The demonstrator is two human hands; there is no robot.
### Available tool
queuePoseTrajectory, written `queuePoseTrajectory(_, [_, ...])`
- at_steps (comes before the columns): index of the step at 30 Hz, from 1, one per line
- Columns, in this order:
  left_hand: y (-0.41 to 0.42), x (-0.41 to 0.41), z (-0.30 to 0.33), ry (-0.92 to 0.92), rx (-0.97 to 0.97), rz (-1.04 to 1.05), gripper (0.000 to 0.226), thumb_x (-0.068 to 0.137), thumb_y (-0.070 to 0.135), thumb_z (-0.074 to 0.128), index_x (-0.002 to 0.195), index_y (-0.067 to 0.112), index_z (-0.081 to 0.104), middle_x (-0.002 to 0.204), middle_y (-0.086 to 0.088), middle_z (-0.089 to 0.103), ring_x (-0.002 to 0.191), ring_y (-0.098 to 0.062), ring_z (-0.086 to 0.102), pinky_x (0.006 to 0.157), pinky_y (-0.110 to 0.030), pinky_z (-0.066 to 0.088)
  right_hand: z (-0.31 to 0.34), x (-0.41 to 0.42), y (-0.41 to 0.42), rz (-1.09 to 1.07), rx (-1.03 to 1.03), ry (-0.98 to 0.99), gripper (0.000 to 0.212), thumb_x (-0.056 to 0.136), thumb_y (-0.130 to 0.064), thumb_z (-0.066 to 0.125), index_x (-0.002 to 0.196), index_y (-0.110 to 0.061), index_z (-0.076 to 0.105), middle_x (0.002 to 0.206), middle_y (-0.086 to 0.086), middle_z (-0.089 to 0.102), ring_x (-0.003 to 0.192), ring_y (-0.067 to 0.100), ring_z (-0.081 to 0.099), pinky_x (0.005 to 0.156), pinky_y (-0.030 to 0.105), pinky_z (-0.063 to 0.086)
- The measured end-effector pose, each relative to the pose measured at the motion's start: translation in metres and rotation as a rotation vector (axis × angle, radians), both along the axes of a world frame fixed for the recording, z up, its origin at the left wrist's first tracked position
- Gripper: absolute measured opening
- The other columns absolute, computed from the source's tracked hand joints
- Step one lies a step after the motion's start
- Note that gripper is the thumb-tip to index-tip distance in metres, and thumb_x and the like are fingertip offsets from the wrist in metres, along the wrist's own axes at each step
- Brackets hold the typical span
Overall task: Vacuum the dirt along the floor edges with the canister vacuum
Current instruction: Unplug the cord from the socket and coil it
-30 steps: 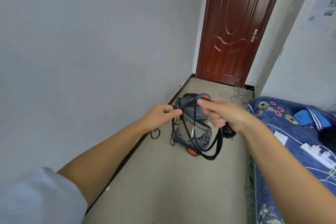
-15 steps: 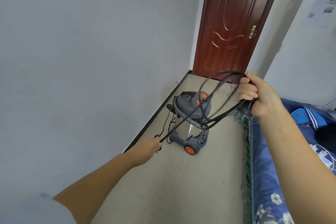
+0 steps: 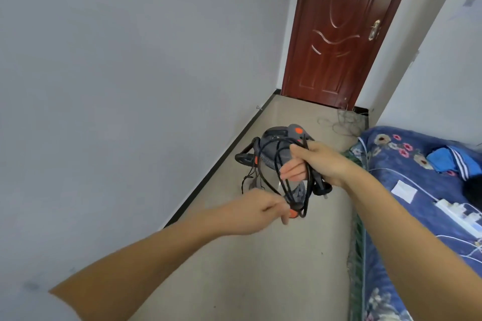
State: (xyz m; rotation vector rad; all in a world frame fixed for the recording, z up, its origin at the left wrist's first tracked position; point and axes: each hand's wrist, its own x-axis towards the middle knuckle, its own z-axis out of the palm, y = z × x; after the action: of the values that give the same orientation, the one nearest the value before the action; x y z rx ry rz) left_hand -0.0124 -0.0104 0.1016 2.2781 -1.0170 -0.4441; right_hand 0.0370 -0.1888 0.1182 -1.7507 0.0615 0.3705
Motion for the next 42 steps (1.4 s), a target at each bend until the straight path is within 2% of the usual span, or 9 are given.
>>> queuePoseTrajectory(3, [0.002, 0.032, 0.002, -0.095, -0.084, 0.173, 0.032, 0.1, 0.018, 0.042, 0.08, 0.003, 0.061, 0.062, 0.008, 0.048, 0.054, 0.004, 0.045, 0.059, -0.016, 0.031, -0.011, -0.01, 0.005, 0.138, -0.068, 0.025, 0.029, 0.101, -0.022, 0.041, 0.082, -0.01, 0.058, 0.068, 0.003, 0.07, 0.06, 0.015, 0.067, 0.066, 0.03, 0.057])
queuePoseTrajectory(9, [0.0, 0.07, -0.016, -0.052, -0.386, 0.466, 0.045, 0.088, 0.033, 0.062, 0.055, 0.02, 0.035, 0.053, 0.007, 0.033, 0.048, -0.004, 0.03, 0.052, -0.019, 0.026, -0.005, -0.008, -0.007, 0.193, 0.074, 0.086, 0.035, 0.093, -0.041, 0.047, 0.074, -0.011, 0.05, 0.041, -0.008, 0.024, 0.033, 0.005, 0.02, 0.035, 0.017, 0.018])
queuePoseTrajectory(19, [-0.045, 0.085, -0.049, 0.31, -0.447, 0.346, 0.022, 0.097, 0.029, 0.047, 0.088, 0.02, 0.065, 0.096, 0.005, 0.07, 0.092, 0.0, 0.062, 0.086, -0.01, 0.044, 0.016, -0.001, -0.083, 0.039, 0.605, -0.056, 0.035, 0.053, -0.045, 0.086, 0.055, -0.021, 0.06, 0.039, -0.014, 0.019, 0.032, 0.001, 0.013, 0.028, 0.011, 0.023])
queuePoseTrajectory(23, [-0.07, 0.107, -0.081, 0.505, -0.662, 0.533, 0.025, 0.095, 0.029, 0.049, 0.11, 0.016, 0.064, 0.124, -0.002, 0.061, 0.122, -0.016, 0.052, 0.109, -0.032, 0.035, 0.03, 0.01, -0.101, 0.149, 0.713, 0.018, 0.025, 0.069, -0.038, 0.073, 0.062, -0.016, 0.063, 0.044, -0.01, 0.018, 0.037, 0.004, 0.014, 0.03, 0.013, 0.029])
queuePoseTrajectory(27, [-0.107, 0.138, -0.107, 0.56, -0.43, 0.369, 0.013, 0.098, 0.015, 0.043, 0.1, 0.013, 0.056, 0.09, 0.007, 0.058, 0.091, -0.004, 0.054, 0.078, -0.003, 0.04, 0.05, 0.043, -0.125, 0.368, 1.141, 0.119, 0.041, 0.103, -0.025, 0.032, 0.096, 0.008, 0.055, 0.052, -0.001, 0.026, 0.042, 0.01, 0.022, 0.053, 0.029, 0.03])
queuePoseTrajectory(30, [-0.122, 0.17, -0.131, 0.417, -0.206, 0.22, 0.019, 0.099, 0.0, 0.034, 0.109, 0.009, 0.047, 0.083, 0.005, 0.045, 0.078, -0.005, 0.04, 0.061, -0.008, 0.032, 0.058, 0.075, -0.15, 0.244, 1.155, 0.049, 0.04, 0.103, -0.022, 0.034, 0.094, 0.009, 0.056, 0.056, 0.006, 0.035, 0.049, 0.018, 0.033, 0.052, 0.031, 0.032])
queuePoseTrajectory(35, [-0.076, 0.251, -0.18, 0.238, 0.313, 0.083, 0.03, 0.104, 0.02, 0.028, 0.124, 0.007, 0.047, 0.122, -0.013, 0.054, 0.116, -0.029, 0.052, 0.091, -0.029, 0.039, 0.051, 0.144, -0.173, -0.238, 1.148, -0.077, 0.04, 0.099, -0.018, 0.043, 0.069, 0.004, 0.059, 0.041, 0.004, 0.037, 0.037, 0.013, 0.031, 0.041, 0.026, 0.04])
queuePoseTrajectory(38, [-0.052, 0.291, -0.167, 0.048, 0.587, -0.109, 0.035, 0.105, 0.019, 0.023, 0.131, 0.005, 0.042, 0.128, -0.016, 0.053, 0.117, -0.031, 0.052, 0.097, -0.037, 0.039, 0.032, 0.2, -0.163, -0.779, 0.835, -0.19, 0.045, 0.103, -0.029, 0.032, 0.062, -0.014, 0.043, 0.033, -0.009, 0.028, 0.027, 0.003, 0.024, 0.031, 0.013, 0.022])
queuePoseTrajectory(42, [-0.066, 0.332, -0.133, -0.212, 0.679, -0.477, 0.028, 0.104, 0.016, 0.026, 0.118, 0.003, 0.047, 0.113, -0.018, 0.058, 0.098, -0.034, 0.056, 0.078, -0.04, 0.041, -0.026, 0.278, -0.14, -0.821, 0.232, -0.083, 0.036, 0.104, -0.023, 0.033, 0.071, -0.013, 0.04, 0.034, -0.007, 0.048, 0.033, 0.009, 0.046, 0.032, 0.012, 0.033])
